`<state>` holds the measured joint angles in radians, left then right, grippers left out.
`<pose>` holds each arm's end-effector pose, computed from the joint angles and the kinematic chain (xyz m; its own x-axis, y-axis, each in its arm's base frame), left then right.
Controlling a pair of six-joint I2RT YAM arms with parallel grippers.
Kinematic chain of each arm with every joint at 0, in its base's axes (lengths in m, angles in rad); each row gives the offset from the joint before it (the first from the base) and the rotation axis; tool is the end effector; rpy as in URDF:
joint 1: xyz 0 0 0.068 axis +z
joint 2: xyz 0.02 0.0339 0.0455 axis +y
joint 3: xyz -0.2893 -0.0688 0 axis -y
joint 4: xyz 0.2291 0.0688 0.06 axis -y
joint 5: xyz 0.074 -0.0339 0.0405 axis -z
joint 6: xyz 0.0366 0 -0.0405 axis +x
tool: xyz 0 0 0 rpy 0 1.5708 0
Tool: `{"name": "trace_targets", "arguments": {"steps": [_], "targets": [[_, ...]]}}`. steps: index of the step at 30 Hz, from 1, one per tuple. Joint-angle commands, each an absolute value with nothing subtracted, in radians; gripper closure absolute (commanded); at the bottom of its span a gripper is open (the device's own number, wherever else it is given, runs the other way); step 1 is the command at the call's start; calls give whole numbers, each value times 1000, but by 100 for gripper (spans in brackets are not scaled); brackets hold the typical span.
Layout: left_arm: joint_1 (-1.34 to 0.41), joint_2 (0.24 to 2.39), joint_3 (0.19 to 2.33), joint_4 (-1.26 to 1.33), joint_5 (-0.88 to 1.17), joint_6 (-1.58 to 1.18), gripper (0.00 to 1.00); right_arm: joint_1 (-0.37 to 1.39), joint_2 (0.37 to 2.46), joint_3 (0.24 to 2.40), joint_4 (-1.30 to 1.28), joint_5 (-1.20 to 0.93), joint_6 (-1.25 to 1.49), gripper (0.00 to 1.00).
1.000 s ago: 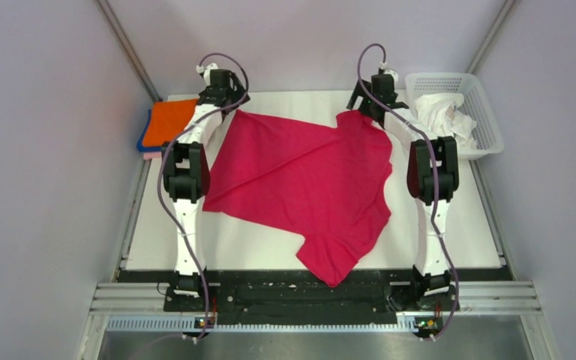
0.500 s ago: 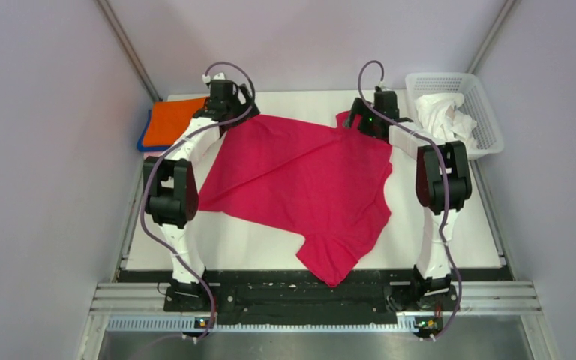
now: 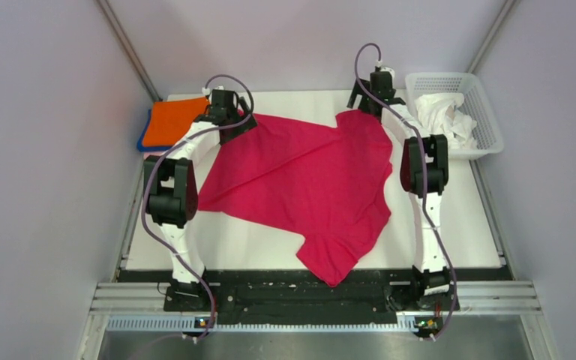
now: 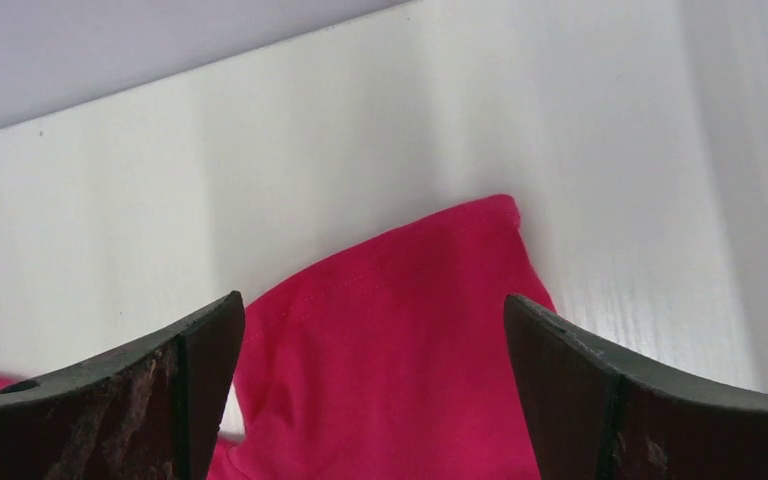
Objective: Fold and stack the t-shirts
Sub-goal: Flatten out the tshirt
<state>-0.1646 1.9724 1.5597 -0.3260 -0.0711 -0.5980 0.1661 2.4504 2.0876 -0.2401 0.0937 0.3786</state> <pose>0.4431 -0.0710 0.2684 -0.6118 -0.4676 -0.6380 -0.2817 0.8825 -0.3767 0.5621 0.0908 0.2101 -0.5524 0.2805 -0.7850 0.1244 0.9589 0.2552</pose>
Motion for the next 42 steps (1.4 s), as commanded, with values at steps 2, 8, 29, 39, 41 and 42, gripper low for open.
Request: {"name": "trace_targets", "arguments": {"steps": [2, 8, 29, 39, 41, 42], "targets": [[-161, 1924, 1585, -381, -70, -596, 1, 164, 2291, 2002, -261, 100, 343, 1], [-161, 1895, 1521, -427, -16, -598, 1, 215, 1974, 1578, -221, 90, 387, 1], [-159, 1917, 1273, -462, 14, -627, 2, 298, 1796, 1080, -301, 178, 551, 1], [-198, 1757, 1024, -451, 96, -779, 2, 138, 1997, 1316, -308, 124, 474, 1], [-220, 1717, 982, -468, 90, -811, 2, 137, 2022, 1372, -343, 101, 458, 2], [-225, 1700, 973, -484, 80, -819, 2, 136, 2017, 1380, -347, 74, 450, 2]]}}
